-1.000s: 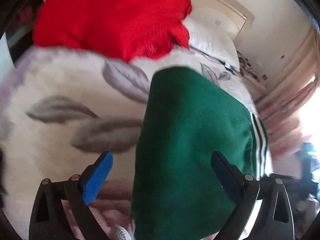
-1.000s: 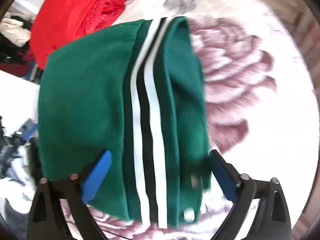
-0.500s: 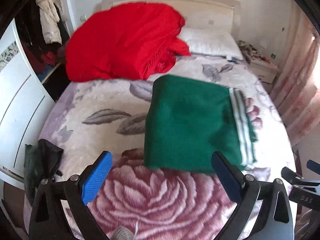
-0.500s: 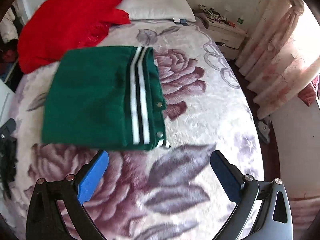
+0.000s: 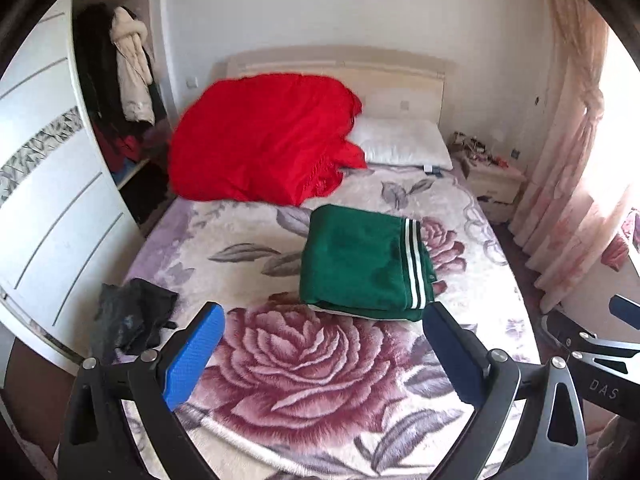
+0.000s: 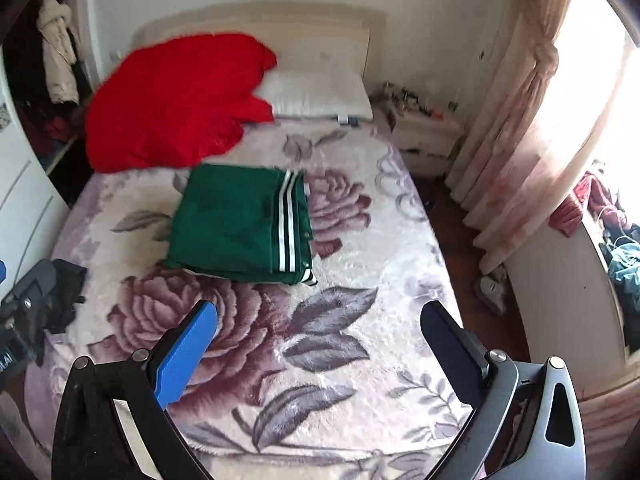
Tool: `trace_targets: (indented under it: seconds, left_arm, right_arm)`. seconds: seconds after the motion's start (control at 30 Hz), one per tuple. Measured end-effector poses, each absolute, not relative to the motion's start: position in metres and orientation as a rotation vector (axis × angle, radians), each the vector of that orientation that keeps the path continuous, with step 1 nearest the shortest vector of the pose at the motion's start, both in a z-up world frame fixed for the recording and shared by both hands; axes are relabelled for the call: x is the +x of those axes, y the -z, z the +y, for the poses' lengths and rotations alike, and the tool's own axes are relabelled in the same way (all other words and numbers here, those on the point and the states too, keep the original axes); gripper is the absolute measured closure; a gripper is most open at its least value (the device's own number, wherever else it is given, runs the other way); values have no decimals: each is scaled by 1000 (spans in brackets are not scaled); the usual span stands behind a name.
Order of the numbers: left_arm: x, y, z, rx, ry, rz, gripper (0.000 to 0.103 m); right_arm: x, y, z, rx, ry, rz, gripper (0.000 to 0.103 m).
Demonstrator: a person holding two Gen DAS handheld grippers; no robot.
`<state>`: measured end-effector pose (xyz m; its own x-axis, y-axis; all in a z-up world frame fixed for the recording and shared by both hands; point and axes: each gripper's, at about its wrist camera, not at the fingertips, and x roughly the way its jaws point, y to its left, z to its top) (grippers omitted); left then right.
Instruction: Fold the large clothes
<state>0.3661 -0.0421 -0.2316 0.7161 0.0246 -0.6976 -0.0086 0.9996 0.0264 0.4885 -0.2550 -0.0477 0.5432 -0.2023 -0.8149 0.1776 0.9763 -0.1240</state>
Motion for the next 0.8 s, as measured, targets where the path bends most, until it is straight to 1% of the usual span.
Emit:
trace_targets:
  seconds: [0.17,0.27,0.6,0.8]
  left_arm:
    - [316,190,-44,23,-19,739,2]
    - [292,174,-44,14,-25,737,2]
    - [234,139,-54,2,-18,692,2]
    - [216,127,-57,0,-27,677,2]
  right_arm:
    - [432,-12,-249,-25,193,901,0]
    - [398,-43,-244,-26,178,866,0]
    - [314,-114,-240,-17,151,789,0]
    - [284,-144,-240,-24,144,746,0]
